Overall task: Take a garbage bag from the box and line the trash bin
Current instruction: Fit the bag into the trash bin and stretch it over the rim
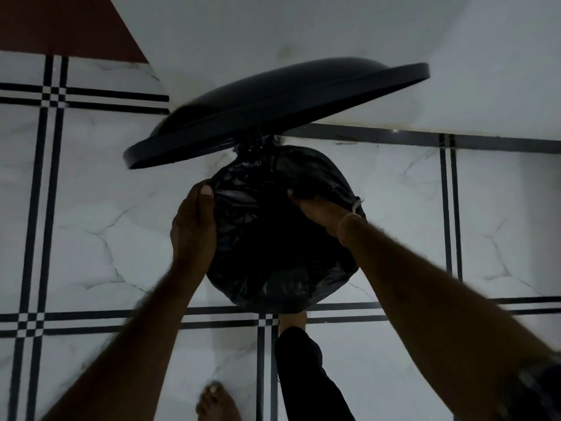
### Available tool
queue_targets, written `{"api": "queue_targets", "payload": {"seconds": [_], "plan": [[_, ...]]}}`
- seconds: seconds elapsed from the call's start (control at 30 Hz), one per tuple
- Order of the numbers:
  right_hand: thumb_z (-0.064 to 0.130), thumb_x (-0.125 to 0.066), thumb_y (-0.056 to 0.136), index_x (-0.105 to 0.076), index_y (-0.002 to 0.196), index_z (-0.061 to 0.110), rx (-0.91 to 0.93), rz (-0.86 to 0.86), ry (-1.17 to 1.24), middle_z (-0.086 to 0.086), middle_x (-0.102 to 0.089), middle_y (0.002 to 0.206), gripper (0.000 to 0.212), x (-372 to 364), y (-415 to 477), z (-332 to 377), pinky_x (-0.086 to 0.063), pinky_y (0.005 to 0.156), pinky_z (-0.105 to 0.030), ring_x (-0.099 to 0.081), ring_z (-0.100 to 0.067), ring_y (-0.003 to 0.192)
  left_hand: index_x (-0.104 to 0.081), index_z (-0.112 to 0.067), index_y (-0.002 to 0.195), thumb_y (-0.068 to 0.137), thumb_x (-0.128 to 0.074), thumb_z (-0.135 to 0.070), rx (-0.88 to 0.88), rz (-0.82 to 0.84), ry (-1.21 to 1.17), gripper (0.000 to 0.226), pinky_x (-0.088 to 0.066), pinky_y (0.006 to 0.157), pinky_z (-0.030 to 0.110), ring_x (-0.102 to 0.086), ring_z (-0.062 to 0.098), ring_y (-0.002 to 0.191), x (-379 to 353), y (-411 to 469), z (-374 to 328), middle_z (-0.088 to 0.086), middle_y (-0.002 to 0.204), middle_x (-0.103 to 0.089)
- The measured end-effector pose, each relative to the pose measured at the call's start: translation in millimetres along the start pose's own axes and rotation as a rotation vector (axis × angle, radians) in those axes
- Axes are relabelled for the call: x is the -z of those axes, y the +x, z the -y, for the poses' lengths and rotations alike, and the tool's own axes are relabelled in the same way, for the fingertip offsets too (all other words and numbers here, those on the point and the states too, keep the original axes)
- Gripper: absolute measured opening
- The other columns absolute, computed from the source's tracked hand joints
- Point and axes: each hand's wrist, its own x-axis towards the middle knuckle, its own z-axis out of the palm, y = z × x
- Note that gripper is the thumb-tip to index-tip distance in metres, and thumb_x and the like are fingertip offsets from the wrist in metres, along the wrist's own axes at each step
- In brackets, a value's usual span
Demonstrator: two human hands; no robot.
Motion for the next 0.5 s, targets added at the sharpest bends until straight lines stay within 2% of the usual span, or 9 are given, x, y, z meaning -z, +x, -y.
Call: {"api": "queue_targets", "payload": {"seconds": [0.07, 0.13, 0.23, 0.27, 0.33, 0.37, 0.4, 0.47, 0.5], "plan": [[0.051, -0.045, 0.103, -0.045, 0.151, 0.014, 0.042, -0.032, 0.066, -0.01, -0.045, 0.157, 0.061, 0, -1, -3, -0.028, 0.122, -0.04, -0.04, -0.029, 0.145, -0.064, -0.029, 0.125, 0.11, -0.029, -0.047, 0.014, -0.003, 0.007, 0.042, -0.043, 0.093, 0.029, -0.059, 0.011, 0.108, -2, 1, -1, -0.009, 0.115, -0.069], [0.037, -0.05, 0.105, -0.058, 0.141, 0.013, 0.247, -0.144, 0.048, -0.007, -0.061, 0.141, 0.044, -1, -23, -4, -0.035, 0.109, -0.025, -0.053, -0.021, 0.131, -0.065, -0.028, 0.119, 0.109, -0.031, -0.048, 0.031, -0.001, 0.008, 0.041, -0.046, 0.093, 0.033, -0.061, 0.014, 0.105, 0, 2, -1, -0.008, 0.11, -0.07], [0.023, -0.06, 0.1, -0.067, 0.126, 0.017, 0.569, -0.545, -0.306, -0.001, -0.07, 0.124, 0.028, -6, -69, -21, -0.048, 0.089, -0.023, -0.064, -0.016, 0.113, -0.068, -0.021, 0.112, 0.109, -0.039, -0.047, 0.095, 0.034, -0.246, 0.038, -0.057, 0.085, 0.032, -0.067, 0.013, 0.099, 7, -5, -1, -0.002, 0.104, -0.072], [0.024, -0.061, 0.099, -0.065, 0.127, 0.022, 0.587, -0.679, -0.315, 0.004, -0.066, 0.125, 0.028, -8, -85, -32, -0.051, 0.083, -0.024, -0.062, -0.012, 0.109, -0.068, -0.021, 0.112, 0.109, -0.04, -0.044, 0.155, 0.033, -0.341, 0.037, -0.058, 0.081, 0.028, -0.068, 0.01, 0.096, 11, -9, 0, -0.001, 0.103, -0.072], [0.03, -0.063, 0.098, -0.056, 0.128, 0.028, 0.433, -0.874, -0.109, 0.007, -0.058, 0.127, 0.031, -14, -104, -61, -0.051, 0.08, -0.025, -0.058, -0.01, 0.107, -0.068, -0.023, 0.105, 0.109, -0.041, -0.043, 0.326, -0.016, -0.436, 0.034, -0.055, 0.076, 0.029, -0.065, 0.012, 0.092, 16, -20, 5, -0.004, 0.097, -0.07], [0.034, -0.064, 0.097, -0.055, 0.127, 0.027, 0.285, -0.873, 0.106, 0.004, -0.058, 0.128, 0.032, -15, -107, -72, -0.053, 0.08, -0.029, -0.06, -0.014, 0.106, -0.066, -0.022, 0.097, 0.108, -0.042, -0.044, 0.413, -0.063, -0.419, 0.034, -0.052, 0.075, 0.03, -0.062, 0.015, 0.087, 17, -29, 8, -0.004, 0.091, -0.066], [0.038, -0.063, 0.098, -0.058, 0.125, 0.025, 0.135, -0.775, 0.413, 0.0, -0.062, 0.127, 0.031, -14, -107, -81, -0.054, 0.081, -0.034, -0.063, -0.019, 0.107, -0.062, -0.02, 0.088, 0.106, -0.045, -0.044, 0.475, -0.118, -0.392, 0.035, -0.048, 0.071, 0.032, -0.057, 0.016, 0.079, 16, -38, 10, -0.003, 0.083, -0.061], [0.047, -0.058, 0.099, -0.067, 0.121, 0.022, -0.069, -0.427, 0.937, -0.001, -0.072, 0.123, 0.035, -11, -101, -96, -0.056, 0.085, -0.036, -0.067, -0.022, 0.113, -0.052, -0.02, 0.075, 0.104, -0.048, -0.048, 0.591, -0.18, -0.407, 0.04, -0.039, 0.064, 0.031, -0.047, 0.014, 0.066, 12, -62, 13, -0.002, 0.074, -0.051], [0.05, -0.057, 0.099, -0.069, 0.123, 0.022, -0.076, -0.298, 1.096, 0.0, -0.074, 0.122, 0.039, -11, -98, -103, -0.056, 0.09, -0.038, -0.068, -0.021, 0.115, -0.057, -0.02, 0.078, 0.103, -0.05, -0.051, 0.685, -0.142, -0.536, 0.04, -0.044, 0.067, 0.032, -0.053, 0.014, 0.07, 9, -73, 12, -0.003, 0.079, -0.057]]}}
